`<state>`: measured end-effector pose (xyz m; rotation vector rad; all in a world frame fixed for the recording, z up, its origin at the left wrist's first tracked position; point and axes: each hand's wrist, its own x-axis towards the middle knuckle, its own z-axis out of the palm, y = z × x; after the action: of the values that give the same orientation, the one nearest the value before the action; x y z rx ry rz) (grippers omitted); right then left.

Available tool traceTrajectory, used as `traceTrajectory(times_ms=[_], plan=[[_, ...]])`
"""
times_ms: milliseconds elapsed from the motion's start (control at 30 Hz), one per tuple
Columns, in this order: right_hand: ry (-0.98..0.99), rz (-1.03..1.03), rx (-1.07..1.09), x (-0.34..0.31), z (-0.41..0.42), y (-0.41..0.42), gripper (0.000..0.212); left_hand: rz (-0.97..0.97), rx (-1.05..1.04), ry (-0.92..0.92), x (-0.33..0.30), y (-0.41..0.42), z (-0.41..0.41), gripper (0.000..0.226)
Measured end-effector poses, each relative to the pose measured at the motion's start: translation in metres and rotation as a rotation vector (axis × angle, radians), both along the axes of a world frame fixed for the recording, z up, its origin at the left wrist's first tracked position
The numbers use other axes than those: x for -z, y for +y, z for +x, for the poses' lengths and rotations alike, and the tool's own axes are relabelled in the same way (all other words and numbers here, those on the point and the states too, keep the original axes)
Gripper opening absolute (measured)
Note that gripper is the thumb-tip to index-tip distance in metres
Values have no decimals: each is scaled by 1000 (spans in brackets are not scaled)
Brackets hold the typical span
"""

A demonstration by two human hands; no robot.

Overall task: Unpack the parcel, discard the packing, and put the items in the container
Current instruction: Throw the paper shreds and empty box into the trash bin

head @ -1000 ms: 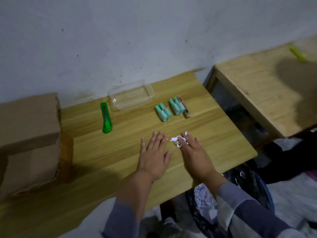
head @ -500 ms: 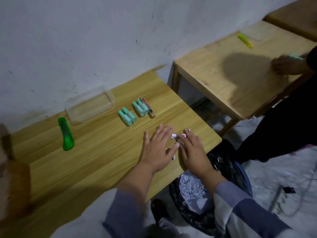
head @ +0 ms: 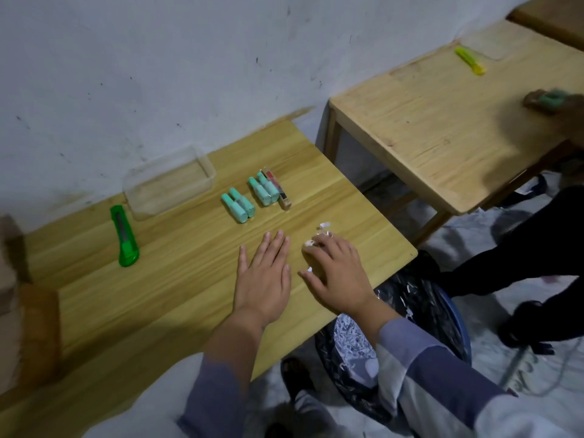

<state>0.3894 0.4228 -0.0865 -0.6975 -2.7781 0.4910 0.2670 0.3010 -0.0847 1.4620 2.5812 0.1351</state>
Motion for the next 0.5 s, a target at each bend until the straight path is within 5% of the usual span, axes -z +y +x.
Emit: traceTrajectory(times_ms=[100, 300, 500], plan=[[80, 53, 6, 3, 4, 0, 22, -25, 1, 25, 1, 2, -1, 63], [62, 113, 59, 0, 24, 5, 16, -32, -6, 41, 1, 4, 0, 64], [67, -4, 333, -2, 92, 14, 16, -20, -10, 42, 2, 4, 2, 58]])
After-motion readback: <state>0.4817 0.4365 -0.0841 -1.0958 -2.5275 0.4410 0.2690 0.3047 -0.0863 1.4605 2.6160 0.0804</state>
